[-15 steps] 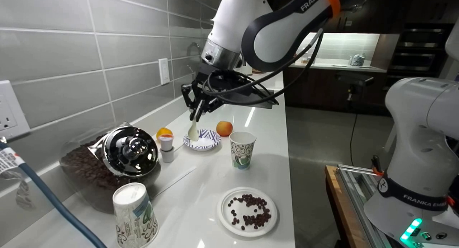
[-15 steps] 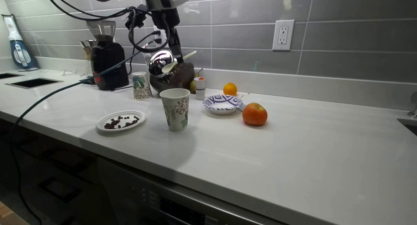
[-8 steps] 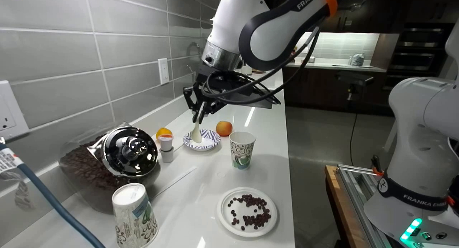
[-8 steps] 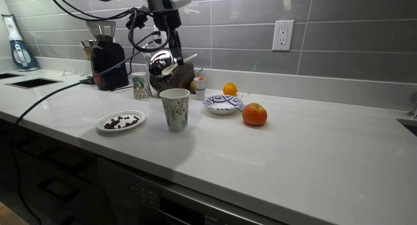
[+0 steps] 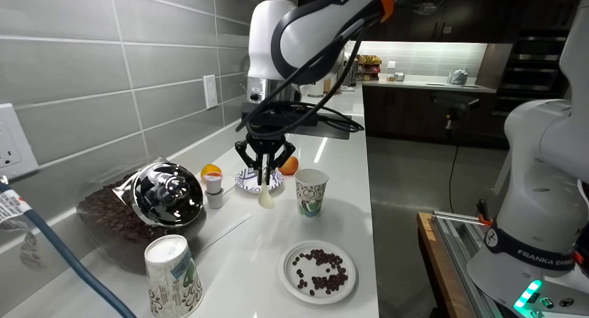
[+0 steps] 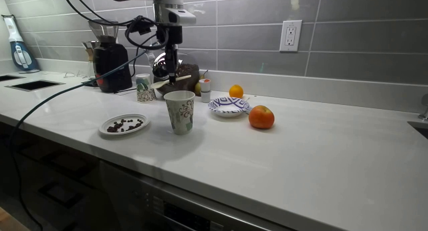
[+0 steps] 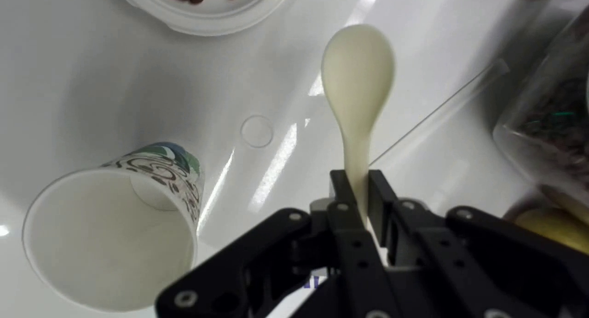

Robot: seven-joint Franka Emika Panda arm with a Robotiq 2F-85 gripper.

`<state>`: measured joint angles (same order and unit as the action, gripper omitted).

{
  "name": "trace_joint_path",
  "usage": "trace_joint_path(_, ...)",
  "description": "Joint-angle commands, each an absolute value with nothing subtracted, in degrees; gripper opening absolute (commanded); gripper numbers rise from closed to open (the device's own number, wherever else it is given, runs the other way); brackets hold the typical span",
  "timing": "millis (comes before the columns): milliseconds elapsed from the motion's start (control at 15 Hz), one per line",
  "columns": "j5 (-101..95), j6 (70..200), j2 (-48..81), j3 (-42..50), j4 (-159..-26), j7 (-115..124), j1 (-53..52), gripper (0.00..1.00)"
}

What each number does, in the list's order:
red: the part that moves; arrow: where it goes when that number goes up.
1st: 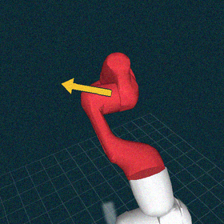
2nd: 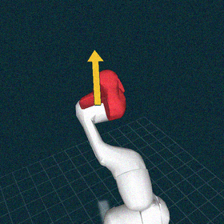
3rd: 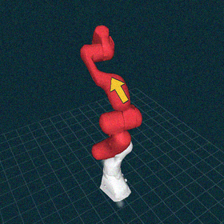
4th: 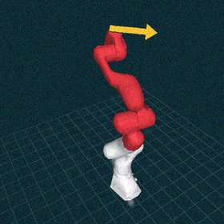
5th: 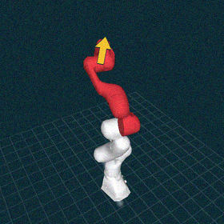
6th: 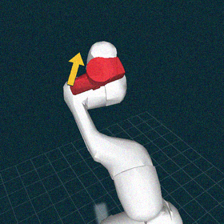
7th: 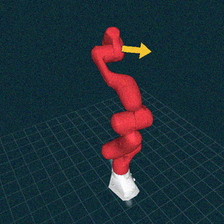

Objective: Use the spoon to put the contents on the plate in the cup

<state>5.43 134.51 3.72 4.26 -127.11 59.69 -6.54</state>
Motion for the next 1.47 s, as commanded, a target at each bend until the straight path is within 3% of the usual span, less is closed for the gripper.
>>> trace_joint_path(0, 5.5, 133.2, 10.0, 2.4, -122.6, 59.5, -4.7, 0.03)
trace_joint_path(800, 4.5, 135.2, 22.9, 2.6, -116.9, 59.3, -6.4, 0.03)
trace_joint_path(867, 4.5, 135.1, 22.7, 2.6, -116.9, 58.6, -6.3, 0.38)
trace_joint_path(933, 3.9, 135.0, 21.9, 2.8, -117.2, 58.4, -6.5, 0.4)
trace_joint_path(1400, -4.6, 136.9, 6.9, 2.9, -126.7, 47.8, -6.5, 0.87)
